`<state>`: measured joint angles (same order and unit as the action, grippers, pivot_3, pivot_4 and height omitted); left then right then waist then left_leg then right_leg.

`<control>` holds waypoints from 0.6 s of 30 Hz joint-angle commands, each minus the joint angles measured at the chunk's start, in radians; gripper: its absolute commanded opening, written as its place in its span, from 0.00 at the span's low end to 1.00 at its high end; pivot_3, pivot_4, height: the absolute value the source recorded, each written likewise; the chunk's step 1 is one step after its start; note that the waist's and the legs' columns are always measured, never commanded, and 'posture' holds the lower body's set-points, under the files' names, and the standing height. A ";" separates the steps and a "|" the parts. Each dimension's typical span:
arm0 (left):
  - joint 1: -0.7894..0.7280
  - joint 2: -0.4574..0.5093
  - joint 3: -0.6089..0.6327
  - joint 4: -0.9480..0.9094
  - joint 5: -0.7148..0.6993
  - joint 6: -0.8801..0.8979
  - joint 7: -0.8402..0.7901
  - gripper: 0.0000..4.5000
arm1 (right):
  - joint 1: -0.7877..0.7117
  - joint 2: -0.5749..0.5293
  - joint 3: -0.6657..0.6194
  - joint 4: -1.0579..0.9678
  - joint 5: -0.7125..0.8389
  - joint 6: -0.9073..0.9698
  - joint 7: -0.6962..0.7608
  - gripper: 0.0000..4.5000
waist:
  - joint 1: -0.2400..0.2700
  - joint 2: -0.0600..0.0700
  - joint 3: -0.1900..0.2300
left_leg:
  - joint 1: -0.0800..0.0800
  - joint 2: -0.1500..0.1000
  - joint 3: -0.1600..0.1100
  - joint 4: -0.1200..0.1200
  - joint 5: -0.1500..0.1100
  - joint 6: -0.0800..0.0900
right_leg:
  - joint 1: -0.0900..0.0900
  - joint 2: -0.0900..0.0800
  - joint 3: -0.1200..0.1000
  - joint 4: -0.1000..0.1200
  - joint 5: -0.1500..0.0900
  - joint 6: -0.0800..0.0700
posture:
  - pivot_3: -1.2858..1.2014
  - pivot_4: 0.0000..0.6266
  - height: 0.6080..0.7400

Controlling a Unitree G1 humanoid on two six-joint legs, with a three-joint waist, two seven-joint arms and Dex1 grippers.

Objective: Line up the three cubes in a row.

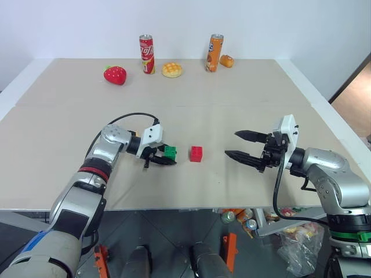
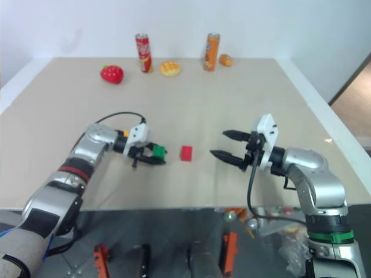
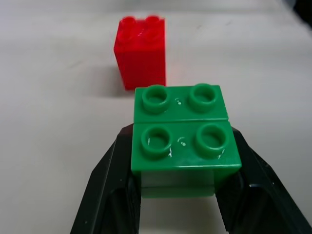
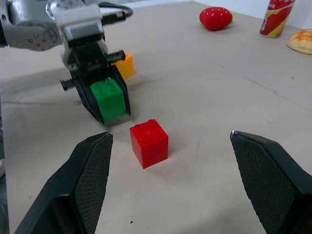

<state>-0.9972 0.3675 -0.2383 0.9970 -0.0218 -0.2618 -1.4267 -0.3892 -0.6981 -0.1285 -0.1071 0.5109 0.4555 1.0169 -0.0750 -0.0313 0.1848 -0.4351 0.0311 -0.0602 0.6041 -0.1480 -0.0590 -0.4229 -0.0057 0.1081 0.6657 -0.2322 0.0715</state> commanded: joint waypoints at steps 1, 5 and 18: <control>-0.045 0.012 0.005 0.020 0.026 -0.036 0.007 0.30 | -0.013 0.005 -0.016 -0.036 0.020 -0.008 -0.009 0.89 | 0.000 0.000 0.000 | 0.000 0.000 0.000 0.000 0.000 0.000 | 0.000 0.000 0.000 0.000 0.000 0.000 | 0.52 0.24 1.00; -0.068 0.028 0.016 0.072 0.057 -0.038 0.054 0.30 | -0.012 0.014 -0.011 -0.036 0.016 -0.012 -0.011 0.89 | 0.000 0.000 0.000 | 0.000 0.000 0.000 0.000 0.000 0.000 | 0.000 0.000 0.000 0.000 0.000 0.000 | 0.52 0.24 1.00; -0.049 0.011 0.094 0.072 -0.008 0.117 -0.025 0.30 | -0.021 0.013 0.000 -0.028 0.012 -0.018 -0.007 0.89 | 0.000 0.000 0.000 | 0.000 0.000 0.000 0.000 0.000 0.000 | 0.000 0.000 0.000 0.000 0.000 0.000 | 0.52 0.24 1.00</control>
<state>-1.0416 0.3748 -0.1694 1.0927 -0.0059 -0.1562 -1.4361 -0.3934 -0.6795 -0.1175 -0.1070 0.5100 0.4511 1.0040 -0.0752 -0.0313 0.1848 -0.4353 0.0311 -0.0605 0.6041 -0.1480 -0.0590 -0.4229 -0.0057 0.1078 0.6658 -0.2322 0.0717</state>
